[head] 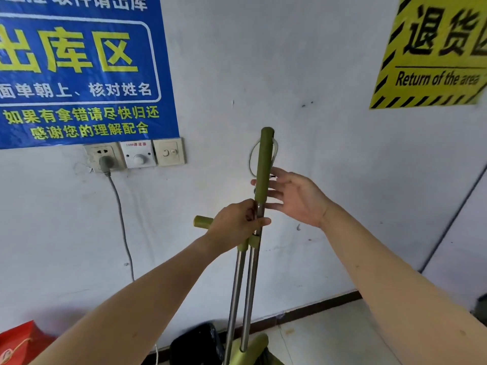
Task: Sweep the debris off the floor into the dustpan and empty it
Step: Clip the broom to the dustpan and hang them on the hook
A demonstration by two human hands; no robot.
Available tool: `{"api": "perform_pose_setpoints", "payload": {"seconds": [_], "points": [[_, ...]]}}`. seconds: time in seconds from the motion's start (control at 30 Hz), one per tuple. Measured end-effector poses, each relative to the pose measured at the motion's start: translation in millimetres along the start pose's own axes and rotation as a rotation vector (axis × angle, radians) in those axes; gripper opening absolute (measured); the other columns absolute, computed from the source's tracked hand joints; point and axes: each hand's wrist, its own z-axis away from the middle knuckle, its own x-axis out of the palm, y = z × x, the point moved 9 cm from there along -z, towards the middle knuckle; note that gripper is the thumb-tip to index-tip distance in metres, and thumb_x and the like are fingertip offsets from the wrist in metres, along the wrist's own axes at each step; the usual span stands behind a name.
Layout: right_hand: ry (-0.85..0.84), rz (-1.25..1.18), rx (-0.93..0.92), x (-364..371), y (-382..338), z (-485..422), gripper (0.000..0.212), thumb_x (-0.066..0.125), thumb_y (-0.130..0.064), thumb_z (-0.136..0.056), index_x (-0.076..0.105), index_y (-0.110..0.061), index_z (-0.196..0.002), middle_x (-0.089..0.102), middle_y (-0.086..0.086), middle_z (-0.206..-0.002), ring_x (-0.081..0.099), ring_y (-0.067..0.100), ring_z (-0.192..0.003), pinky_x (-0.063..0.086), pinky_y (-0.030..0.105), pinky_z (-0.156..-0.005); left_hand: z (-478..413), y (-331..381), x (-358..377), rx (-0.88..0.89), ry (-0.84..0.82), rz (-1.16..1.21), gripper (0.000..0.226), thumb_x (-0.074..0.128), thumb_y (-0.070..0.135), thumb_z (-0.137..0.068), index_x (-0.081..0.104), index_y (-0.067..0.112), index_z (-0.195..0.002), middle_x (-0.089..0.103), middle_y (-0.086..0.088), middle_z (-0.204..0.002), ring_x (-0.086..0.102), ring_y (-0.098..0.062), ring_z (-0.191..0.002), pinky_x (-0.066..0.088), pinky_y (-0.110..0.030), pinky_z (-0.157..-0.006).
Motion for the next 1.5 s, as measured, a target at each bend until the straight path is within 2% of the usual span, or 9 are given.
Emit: {"api": "perform_pose_setpoints", "payload": {"seconds": [0.13,0.27,0.43,0.53,0.77,0.97,1.17,1.33,1.5], "points": [[0.088,0.214,-0.119,-9,-31,2,0.025,0.052,-0.021,-0.100,0.065,-0.005,-0.114,0.068,0.017,-0.109,0.066,0.030,-0.103,0.054,0.046,-0.091,-12,6,8,-0.014,-0.004,-0.020,0.032,0.066,0.059,-0.076,0.051,0.031,-0.071,0.057,0.011,-0.058,0.056,-0.006,-0.057,0.038,-0.023,-0.053],[0.469,0.429,-0.302,-55,-76,9,0.020,0.057,-0.010,-0.094,0.071,-0.015,-0.080,0.069,0.005,-0.083,0.064,0.021,-0.076,0.053,0.033,-0.072,-26,17,31,0.003,-0.089,-0.091,0.033,0.066,0.064,-0.072,0.051,0.034,-0.073,0.062,0.011,-0.065,0.059,-0.006,-0.063,0.045,-0.024,-0.058],[0.743,0.549,-0.367,-102,-145,8,0.022,0.068,-0.037,-0.088,0.057,-0.019,-0.092,0.058,-0.001,-0.068,0.051,0.011,-0.050,0.047,0.022,-0.049,-41,14,61,-0.057,-0.133,-0.127,0.030,0.069,0.056,-0.074,0.050,0.033,-0.073,0.061,0.013,-0.072,0.062,-0.010,-0.072,0.045,-0.022,-0.061],[0.632,0.350,-0.352,-112,-173,-8,0.037,0.079,-0.030,-0.078,0.050,-0.013,-0.093,0.060,0.004,-0.059,0.045,0.012,-0.034,0.050,0.022,-0.045,-53,17,87,-0.117,-0.119,-0.112,0.029,0.068,0.055,-0.075,0.048,0.035,-0.072,0.059,0.016,-0.071,0.061,-0.008,-0.071,0.044,-0.022,-0.061],[0.225,0.205,-0.295,-135,-184,-50,0.026,0.078,-0.016,-0.081,0.055,-0.006,-0.090,0.070,0.006,-0.069,0.062,0.022,-0.057,0.058,0.034,-0.062,-91,23,144,-0.290,-0.166,-0.019,0.028,0.072,0.053,-0.069,0.053,0.033,-0.073,0.061,0.013,-0.073,0.060,-0.006,-0.067,0.050,-0.024,-0.063],[-0.035,0.225,-0.265,-154,-186,-66,0.017,0.077,-0.012,-0.080,0.062,-0.005,-0.085,0.073,0.013,-0.088,0.071,0.026,-0.067,0.058,0.034,-0.064,-109,46,192,-0.318,-0.312,0.190,0.026,0.075,0.045,-0.069,0.065,0.025,-0.082,0.073,0.003,-0.088,0.069,-0.012,-0.086,0.055,-0.043,-0.089],[-0.063,0.631,-0.166,-179,-179,-77,0.030,0.079,-0.038,-0.076,0.061,-0.013,-0.077,0.065,0.004,-0.068,0.067,0.017,-0.061,0.061,0.041,-0.073,-159,105,143,-0.137,-0.235,0.910,0.049,0.056,0.054,-0.086,0.064,0.016,-0.116,0.068,-0.013,-0.117,0.065,-0.033,-0.110,0.054,-0.039,-0.093],[-0.218,0.715,-0.091,-191,-169,-84,0.033,0.081,-0.040,-0.072,0.064,-0.012,-0.069,0.072,0.016,-0.071,0.070,0.024,-0.064,0.057,0.030,-0.062,-203,113,110,-0.080,-0.093,0.936,0.026,0.066,0.036,-0.085,0.072,0.012,-0.090,0.070,-0.008,-0.085,0.069,-0.028,-0.082,0.057,-0.043,-0.080],[-0.337,0.451,0.016,-211,-163,-90,0.031,0.067,-0.035,-0.087,0.064,-0.004,-0.084,0.072,0.017,-0.075,0.071,0.028,-0.069,0.059,0.040,-0.071,-239,103,91,-0.069,0.059,0.975,0.021,0.069,0.032,-0.081,0.073,0.011,-0.082,0.062,-0.004,-0.068,0.059,-0.017,-0.056,0.056,-0.042,-0.067]]}}
